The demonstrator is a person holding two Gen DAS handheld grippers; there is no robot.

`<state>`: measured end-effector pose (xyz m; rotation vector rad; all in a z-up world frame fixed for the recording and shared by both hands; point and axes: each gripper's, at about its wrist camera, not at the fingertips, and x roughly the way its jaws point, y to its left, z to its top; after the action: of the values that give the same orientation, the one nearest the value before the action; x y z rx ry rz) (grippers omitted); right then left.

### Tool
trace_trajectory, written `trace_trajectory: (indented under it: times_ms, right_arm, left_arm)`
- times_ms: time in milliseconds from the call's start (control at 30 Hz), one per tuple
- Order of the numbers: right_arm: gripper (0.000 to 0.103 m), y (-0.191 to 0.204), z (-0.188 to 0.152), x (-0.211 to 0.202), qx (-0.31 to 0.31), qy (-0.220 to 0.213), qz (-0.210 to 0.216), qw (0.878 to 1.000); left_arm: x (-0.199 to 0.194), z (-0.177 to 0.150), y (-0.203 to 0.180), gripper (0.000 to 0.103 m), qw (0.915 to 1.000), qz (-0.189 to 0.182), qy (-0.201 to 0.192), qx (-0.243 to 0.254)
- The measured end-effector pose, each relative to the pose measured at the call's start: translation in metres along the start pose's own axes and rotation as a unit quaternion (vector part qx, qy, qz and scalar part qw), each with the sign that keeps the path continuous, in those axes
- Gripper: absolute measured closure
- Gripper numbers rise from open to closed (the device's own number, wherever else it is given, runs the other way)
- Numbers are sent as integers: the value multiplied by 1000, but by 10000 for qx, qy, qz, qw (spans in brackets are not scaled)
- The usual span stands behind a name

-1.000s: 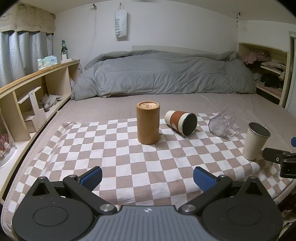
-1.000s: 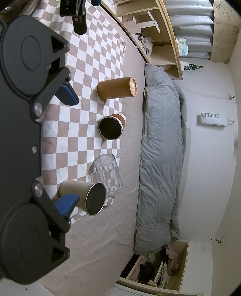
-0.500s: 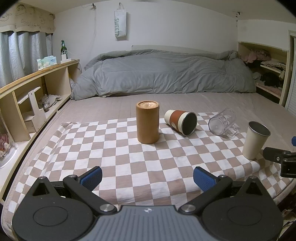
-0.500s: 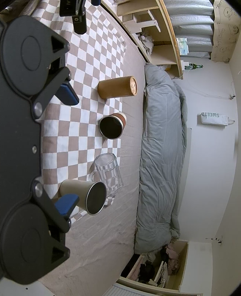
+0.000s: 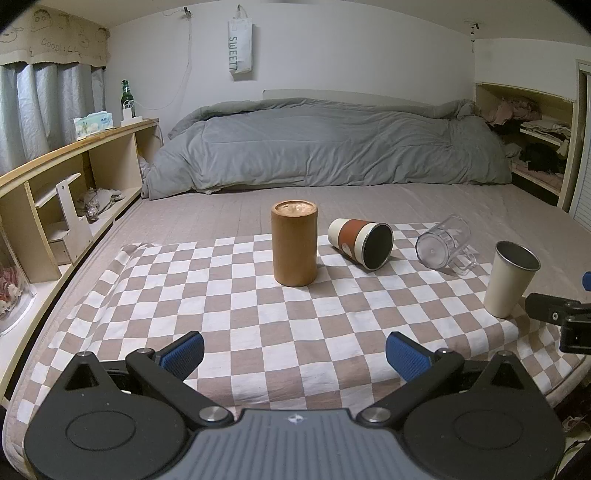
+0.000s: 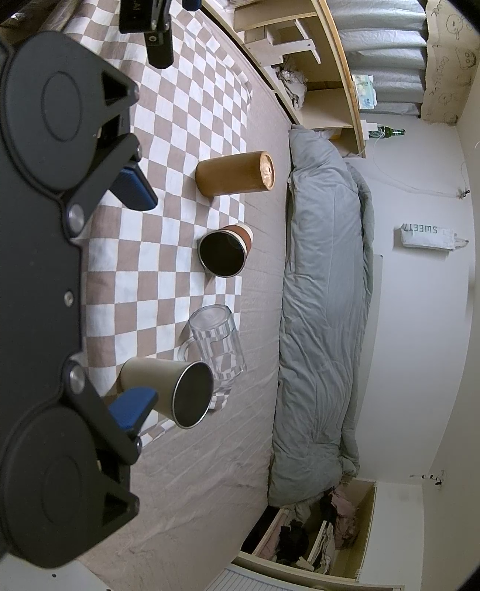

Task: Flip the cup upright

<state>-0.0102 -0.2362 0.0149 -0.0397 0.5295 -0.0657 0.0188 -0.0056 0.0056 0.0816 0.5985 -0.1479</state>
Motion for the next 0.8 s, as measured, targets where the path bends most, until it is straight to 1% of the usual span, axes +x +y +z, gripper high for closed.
trace_trajectory:
  times_ms: [800]
  right_arm:
    - [0,0,-1,0,-10,5,-2,10000]
  left_arm:
    - [0,0,-1,0,10000,2,0,-2]
